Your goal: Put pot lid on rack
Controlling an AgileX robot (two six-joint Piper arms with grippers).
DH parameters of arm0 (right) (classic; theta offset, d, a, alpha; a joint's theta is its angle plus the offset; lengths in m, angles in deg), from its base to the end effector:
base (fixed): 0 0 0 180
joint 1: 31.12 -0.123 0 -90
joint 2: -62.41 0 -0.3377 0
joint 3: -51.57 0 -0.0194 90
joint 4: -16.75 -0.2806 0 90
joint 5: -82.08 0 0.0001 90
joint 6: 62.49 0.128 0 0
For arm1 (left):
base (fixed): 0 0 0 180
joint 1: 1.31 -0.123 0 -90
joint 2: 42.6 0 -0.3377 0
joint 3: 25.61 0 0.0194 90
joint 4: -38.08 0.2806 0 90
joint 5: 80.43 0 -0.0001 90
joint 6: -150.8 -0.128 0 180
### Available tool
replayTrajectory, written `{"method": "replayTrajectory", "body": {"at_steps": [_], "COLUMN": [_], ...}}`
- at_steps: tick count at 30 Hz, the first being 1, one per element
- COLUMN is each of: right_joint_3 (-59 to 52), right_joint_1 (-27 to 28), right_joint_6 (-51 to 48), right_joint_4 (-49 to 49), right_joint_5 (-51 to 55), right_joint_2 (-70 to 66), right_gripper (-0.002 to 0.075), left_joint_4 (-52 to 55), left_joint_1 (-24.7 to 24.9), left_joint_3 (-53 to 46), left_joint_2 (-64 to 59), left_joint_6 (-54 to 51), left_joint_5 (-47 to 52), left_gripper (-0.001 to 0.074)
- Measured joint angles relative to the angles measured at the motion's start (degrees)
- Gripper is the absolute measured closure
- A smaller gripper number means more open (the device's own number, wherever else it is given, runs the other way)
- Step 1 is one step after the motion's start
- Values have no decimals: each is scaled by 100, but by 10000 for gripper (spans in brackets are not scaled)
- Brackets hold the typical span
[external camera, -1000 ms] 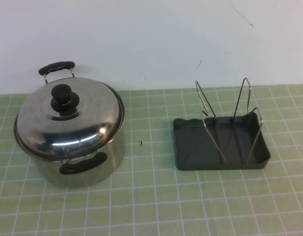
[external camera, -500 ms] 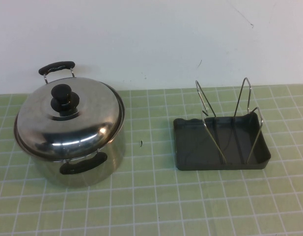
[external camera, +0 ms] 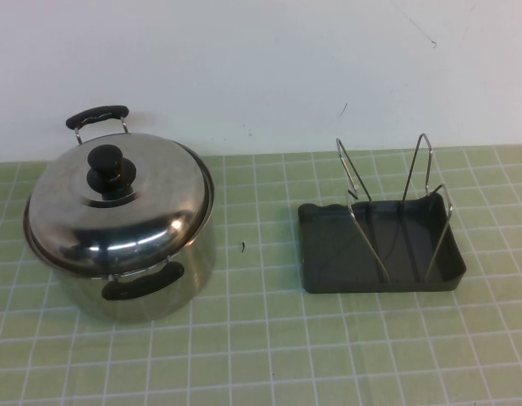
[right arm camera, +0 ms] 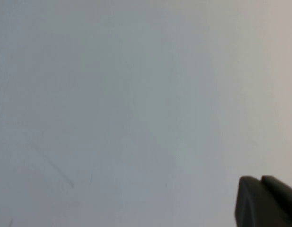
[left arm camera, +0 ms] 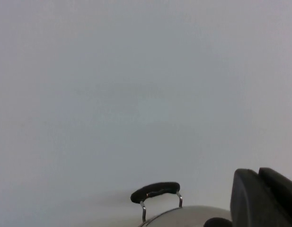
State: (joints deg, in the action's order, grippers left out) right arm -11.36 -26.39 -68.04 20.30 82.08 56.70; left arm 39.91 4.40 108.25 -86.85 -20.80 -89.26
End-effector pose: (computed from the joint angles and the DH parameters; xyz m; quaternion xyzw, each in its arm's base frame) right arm 0.0374 -0.0031 0.3234 -0.0215 0.5634 -0.0994 0.8199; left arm 0.1646 -0.0171 0.3948 -0.0032 0.6532 -0.0827 0.7527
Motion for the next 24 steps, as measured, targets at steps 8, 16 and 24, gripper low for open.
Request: {"method": "replayTrajectory", "body": {"at_steps": [8, 16, 24], "right_joint_3": [0, -33, -55], "right_joint_1": [0, 0, 0], "right_joint_6": [-13, -22, -22], "right_joint_4": [0, 0, 0], "right_joint_5": [835, 889, 967], "right_joint_2": [0, 0, 0], "right_gripper": [727, 727, 727], "left_joint_4": [803, 1713, 1736], "left_joint_1": [0, 0, 0], "left_joint_3": [24, 306, 860], "left_joint_2": [-1861, -3650, -4975], "left_joint_6": [266, 1075, 1145], "left_joint_5": [-1743, -2562, -2696], "left_gripper": [498, 83, 115]}}
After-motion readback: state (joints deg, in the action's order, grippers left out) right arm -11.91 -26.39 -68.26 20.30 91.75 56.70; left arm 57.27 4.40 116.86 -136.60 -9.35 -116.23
